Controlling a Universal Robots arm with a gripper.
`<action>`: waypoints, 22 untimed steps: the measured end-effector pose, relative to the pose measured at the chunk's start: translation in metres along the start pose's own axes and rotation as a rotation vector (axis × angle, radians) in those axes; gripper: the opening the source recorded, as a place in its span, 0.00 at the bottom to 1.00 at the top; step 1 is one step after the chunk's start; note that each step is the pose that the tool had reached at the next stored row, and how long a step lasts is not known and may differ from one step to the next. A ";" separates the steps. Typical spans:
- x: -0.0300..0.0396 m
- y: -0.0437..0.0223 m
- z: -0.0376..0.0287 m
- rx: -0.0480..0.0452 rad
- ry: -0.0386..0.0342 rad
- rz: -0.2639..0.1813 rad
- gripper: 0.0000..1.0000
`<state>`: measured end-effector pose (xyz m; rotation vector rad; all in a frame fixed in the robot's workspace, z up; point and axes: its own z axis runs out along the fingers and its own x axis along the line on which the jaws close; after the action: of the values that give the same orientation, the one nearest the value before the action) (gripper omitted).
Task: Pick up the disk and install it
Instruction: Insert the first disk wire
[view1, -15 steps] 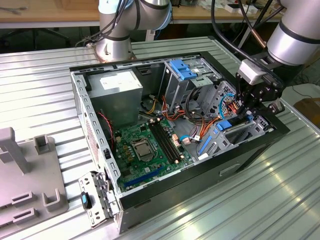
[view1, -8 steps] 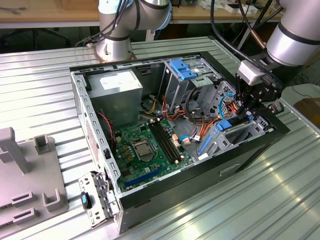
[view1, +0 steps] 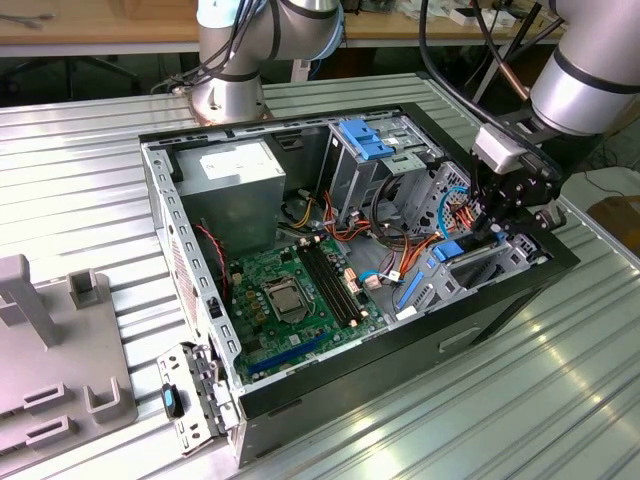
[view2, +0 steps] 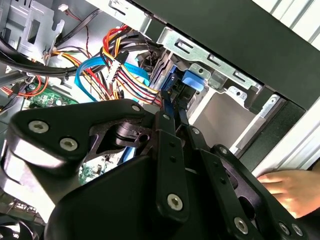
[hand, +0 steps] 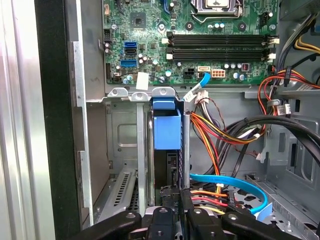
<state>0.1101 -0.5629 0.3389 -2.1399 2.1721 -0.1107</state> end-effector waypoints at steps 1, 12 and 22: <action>0.0000 0.0000 0.0000 0.0000 0.0000 0.000 0.17; -0.0001 -0.0009 -0.0069 0.0000 -0.0002 0.000 0.25; -0.0002 -0.0014 -0.0115 -0.0001 -0.0002 0.000 0.11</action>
<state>0.1102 -0.5629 0.3505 -2.1398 2.1720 -0.1104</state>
